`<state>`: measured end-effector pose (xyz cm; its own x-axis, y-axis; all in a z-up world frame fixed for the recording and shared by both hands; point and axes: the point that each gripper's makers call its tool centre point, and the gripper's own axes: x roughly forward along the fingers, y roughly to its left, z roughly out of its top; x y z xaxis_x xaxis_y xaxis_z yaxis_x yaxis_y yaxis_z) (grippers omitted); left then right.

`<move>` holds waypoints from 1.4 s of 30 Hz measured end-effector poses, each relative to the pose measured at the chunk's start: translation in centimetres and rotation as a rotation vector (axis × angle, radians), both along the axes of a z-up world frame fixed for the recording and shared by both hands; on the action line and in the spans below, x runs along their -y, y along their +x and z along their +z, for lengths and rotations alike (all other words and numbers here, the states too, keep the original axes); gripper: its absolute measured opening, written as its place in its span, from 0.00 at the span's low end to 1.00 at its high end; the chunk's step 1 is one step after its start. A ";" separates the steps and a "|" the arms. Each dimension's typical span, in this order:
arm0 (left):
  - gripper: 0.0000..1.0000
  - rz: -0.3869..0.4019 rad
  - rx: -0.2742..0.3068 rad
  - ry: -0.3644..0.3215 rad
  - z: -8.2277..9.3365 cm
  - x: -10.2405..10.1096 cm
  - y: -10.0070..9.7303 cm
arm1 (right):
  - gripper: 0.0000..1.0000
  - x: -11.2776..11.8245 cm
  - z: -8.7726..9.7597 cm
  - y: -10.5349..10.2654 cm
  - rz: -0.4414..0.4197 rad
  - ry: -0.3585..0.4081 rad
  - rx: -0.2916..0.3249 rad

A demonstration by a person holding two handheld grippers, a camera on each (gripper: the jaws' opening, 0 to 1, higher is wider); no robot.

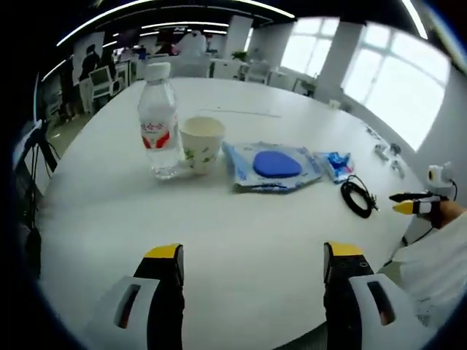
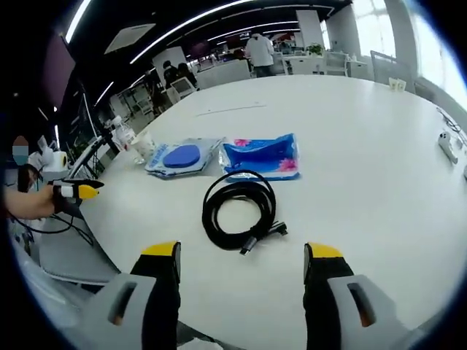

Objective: Arrange the tabletop items into an orderly group along one side of the table until the central work area is clear of visible clutter.

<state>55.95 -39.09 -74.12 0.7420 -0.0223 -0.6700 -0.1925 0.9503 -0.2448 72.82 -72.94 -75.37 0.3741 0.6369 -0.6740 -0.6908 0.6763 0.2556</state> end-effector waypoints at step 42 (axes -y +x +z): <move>0.90 0.030 0.132 0.085 3.4 -5.8 -5.1 | 0.76 -0.6 3.0 -0.7 0.020 0.057 0.069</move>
<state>50.81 -33.25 -70.73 0.8233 0.0536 -0.5651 -0.1926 0.9629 -0.1892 72.08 -72.37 -72.38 0.4049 0.6814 -0.6097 -0.7215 0.6477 0.2447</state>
